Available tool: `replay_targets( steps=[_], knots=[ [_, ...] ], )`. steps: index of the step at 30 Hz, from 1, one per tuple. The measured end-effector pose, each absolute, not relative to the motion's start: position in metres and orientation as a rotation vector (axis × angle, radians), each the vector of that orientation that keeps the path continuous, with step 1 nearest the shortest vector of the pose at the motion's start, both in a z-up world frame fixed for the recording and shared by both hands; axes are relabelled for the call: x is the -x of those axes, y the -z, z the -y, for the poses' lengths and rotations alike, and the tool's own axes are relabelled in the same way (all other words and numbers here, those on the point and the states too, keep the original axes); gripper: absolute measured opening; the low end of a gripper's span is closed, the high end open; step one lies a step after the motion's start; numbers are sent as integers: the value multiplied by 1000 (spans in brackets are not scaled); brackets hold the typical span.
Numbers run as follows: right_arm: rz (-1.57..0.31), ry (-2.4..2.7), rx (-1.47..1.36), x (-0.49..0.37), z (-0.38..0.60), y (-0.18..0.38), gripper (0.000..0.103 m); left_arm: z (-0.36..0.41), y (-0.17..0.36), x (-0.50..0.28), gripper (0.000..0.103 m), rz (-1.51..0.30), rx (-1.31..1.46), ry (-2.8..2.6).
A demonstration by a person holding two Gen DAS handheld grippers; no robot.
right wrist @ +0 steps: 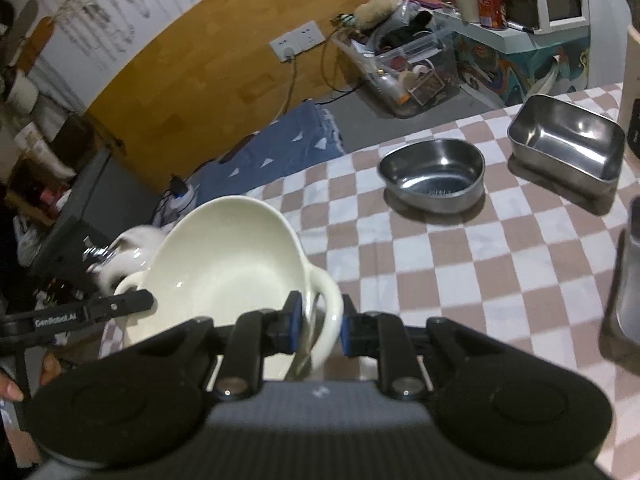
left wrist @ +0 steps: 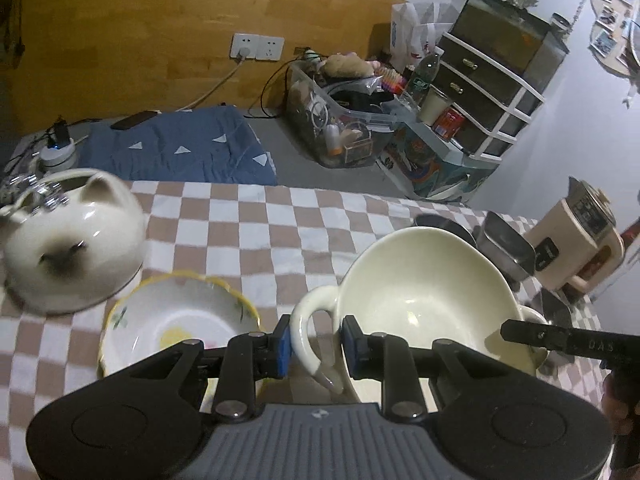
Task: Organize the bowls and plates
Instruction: 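Carry the cream bowl with both tools and lower it onto the white plate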
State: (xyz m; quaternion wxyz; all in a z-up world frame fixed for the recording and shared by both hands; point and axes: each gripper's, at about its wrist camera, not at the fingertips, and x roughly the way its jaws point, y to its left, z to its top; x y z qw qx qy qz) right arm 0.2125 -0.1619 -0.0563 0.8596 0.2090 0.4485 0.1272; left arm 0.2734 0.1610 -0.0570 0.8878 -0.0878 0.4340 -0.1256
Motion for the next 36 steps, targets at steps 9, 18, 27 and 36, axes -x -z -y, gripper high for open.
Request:
replay_targets(
  steps=[9,18,27,36],
  knots=[
    [-996,-309,-443,-146,161,54,23,-160,58,-193,27,-905,176,222],
    [-1067,-325,-407,-100,154,68,23,-164,88,-132,27,-922,233,186],
    [-1151,-317,-378,-87,145,87,23,-168,123,-118,29,-977,310,156],
    [-1133,-332,-320,-85,138,81,21,-171,135,-128,32,-988,339,138]
  ],
)
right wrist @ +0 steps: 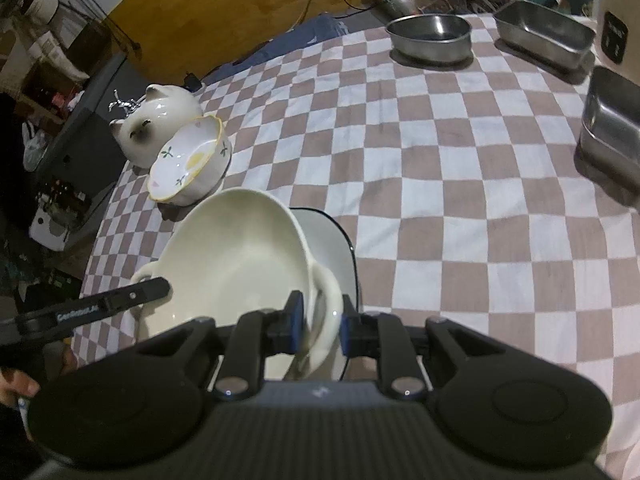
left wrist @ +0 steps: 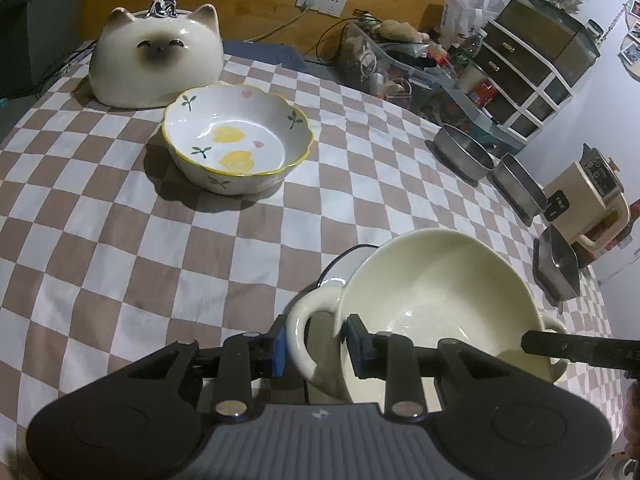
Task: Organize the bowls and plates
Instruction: 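Carry the cream bowl with both tools and lower it onto the white plate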
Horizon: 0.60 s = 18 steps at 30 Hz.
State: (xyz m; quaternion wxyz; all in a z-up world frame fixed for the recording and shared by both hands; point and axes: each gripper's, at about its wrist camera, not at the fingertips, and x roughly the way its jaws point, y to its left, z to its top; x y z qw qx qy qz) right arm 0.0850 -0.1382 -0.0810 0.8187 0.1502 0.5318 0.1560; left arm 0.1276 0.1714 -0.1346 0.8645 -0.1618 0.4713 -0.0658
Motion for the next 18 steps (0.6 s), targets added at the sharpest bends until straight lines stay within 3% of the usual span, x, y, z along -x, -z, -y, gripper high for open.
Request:
replay_targets(
  steps=[18],
  knots=[
    [-1110,-326,-280,-85,131,73,19,-176,157,-135,36,-1030,371,143]
  ],
)
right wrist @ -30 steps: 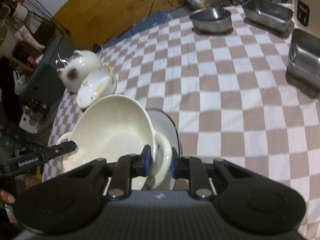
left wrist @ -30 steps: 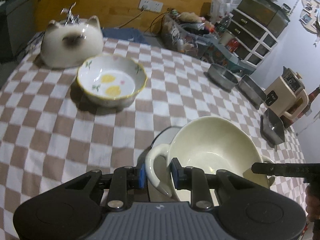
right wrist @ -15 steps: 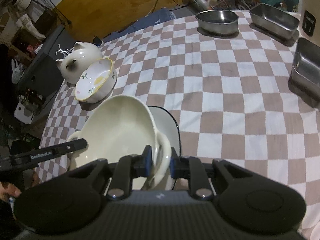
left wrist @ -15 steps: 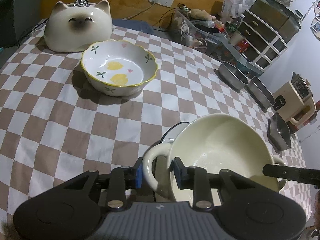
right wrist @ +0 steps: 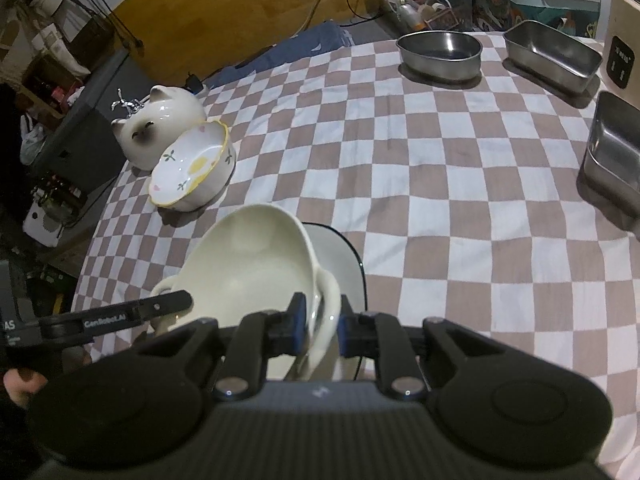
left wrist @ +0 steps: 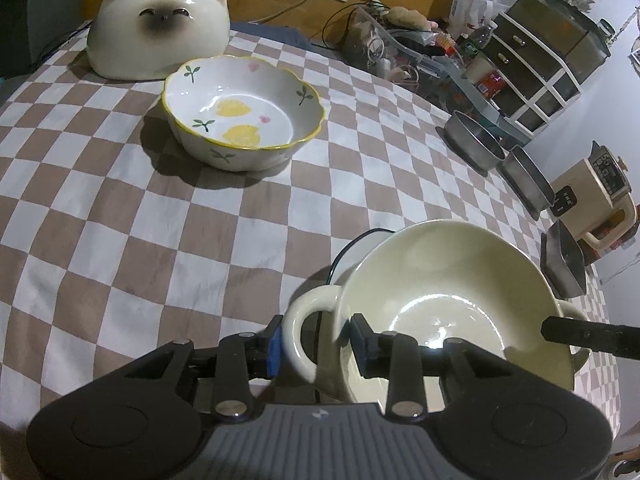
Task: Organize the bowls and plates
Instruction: 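Carry the cream bowl with both tools and lower it onto the white plate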
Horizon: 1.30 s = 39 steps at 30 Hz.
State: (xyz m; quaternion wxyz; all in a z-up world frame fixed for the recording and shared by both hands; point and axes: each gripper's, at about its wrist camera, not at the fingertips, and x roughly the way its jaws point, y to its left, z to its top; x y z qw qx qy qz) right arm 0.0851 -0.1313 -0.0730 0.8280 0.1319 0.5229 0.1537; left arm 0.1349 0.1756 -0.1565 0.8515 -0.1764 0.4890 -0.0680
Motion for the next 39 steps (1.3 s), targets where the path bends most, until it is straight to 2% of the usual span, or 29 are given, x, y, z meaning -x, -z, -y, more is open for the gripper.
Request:
replay_targets(
  steps=[13,23,28,31,39],
  knots=[
    [-1103,-322,-256,-87,127,68,18,-178,164,-137,38,-1028,387,155],
    [-1137,-287,-254,-87,131,76,18,-165,161,-141,41,-1056,266,170],
    [-1146,-268,-271,-86,134,81,19,-165,162,-139,43,-1059,263,169],
    [-1146,-255,-278,-85,134,85,20,-168,162,-138,48,-1058,276,162],
    [-1174,-198,-263,-87,135,102,25,-165,156,-135,54,-1048,252,170]
  ],
)
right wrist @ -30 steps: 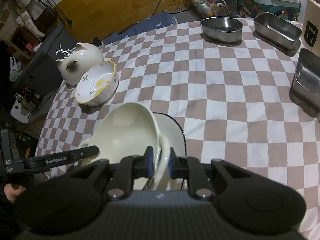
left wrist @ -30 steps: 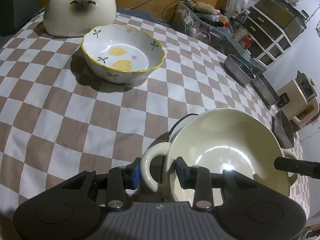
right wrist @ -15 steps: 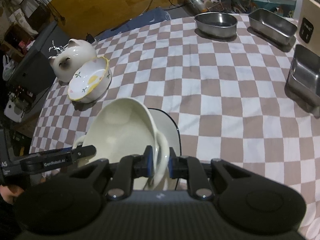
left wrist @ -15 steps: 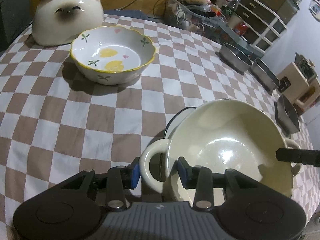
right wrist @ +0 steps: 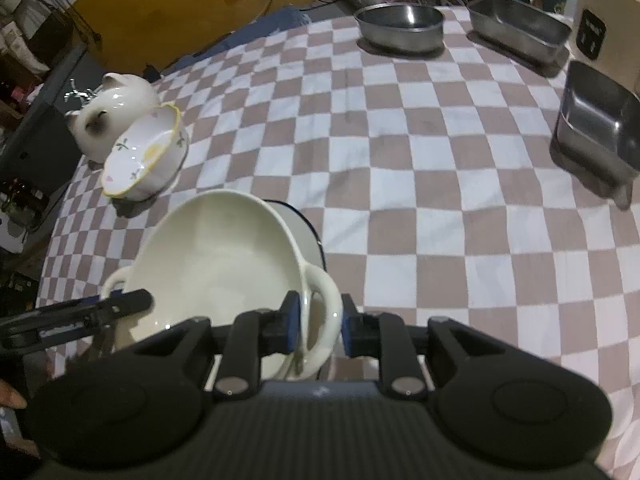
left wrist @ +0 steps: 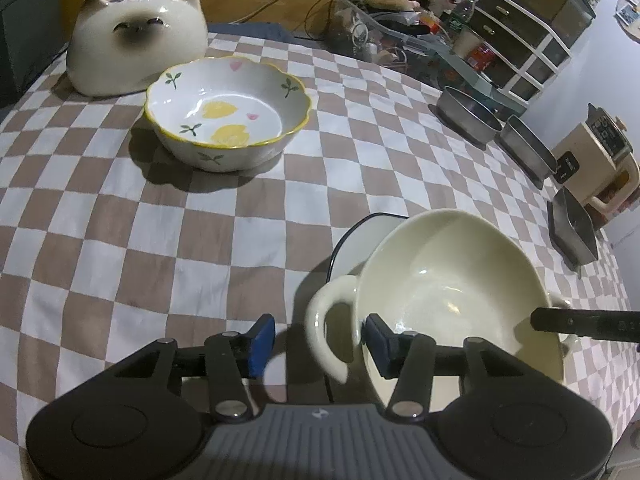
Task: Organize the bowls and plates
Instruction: 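Carry the cream bowl with both tools and lower it onto the white plate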
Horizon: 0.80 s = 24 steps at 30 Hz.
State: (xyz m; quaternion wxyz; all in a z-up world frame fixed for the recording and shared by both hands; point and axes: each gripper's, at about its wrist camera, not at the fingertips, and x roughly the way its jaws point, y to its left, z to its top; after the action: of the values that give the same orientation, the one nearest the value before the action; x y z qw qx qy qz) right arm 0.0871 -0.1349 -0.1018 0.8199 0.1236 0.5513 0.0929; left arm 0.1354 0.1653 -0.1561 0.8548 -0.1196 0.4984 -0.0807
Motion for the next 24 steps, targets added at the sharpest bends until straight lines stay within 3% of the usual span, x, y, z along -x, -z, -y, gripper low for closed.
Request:
replay_targets(
  steps=[7,17,19,22,24],
  knots=[
    [-1167,-225,-349,-86,143,121,28,-170,153,-136,54,-1042,232,147],
    [-1185,-244,-403,-86,143,134,40,-171,152,-136,56,-1045,237,116],
    [-1181,-242,-409,-86,143,137,44,-171,152,-136,62,-1053,236,96],
    [-1177,-232,-414,-84,147,139,52,-171,154,-134,81,-1078,235,86],
    [-1178,-223,-409,-82,150,140,64,-170,155,-130,89,-1088,244,97]
  ],
)
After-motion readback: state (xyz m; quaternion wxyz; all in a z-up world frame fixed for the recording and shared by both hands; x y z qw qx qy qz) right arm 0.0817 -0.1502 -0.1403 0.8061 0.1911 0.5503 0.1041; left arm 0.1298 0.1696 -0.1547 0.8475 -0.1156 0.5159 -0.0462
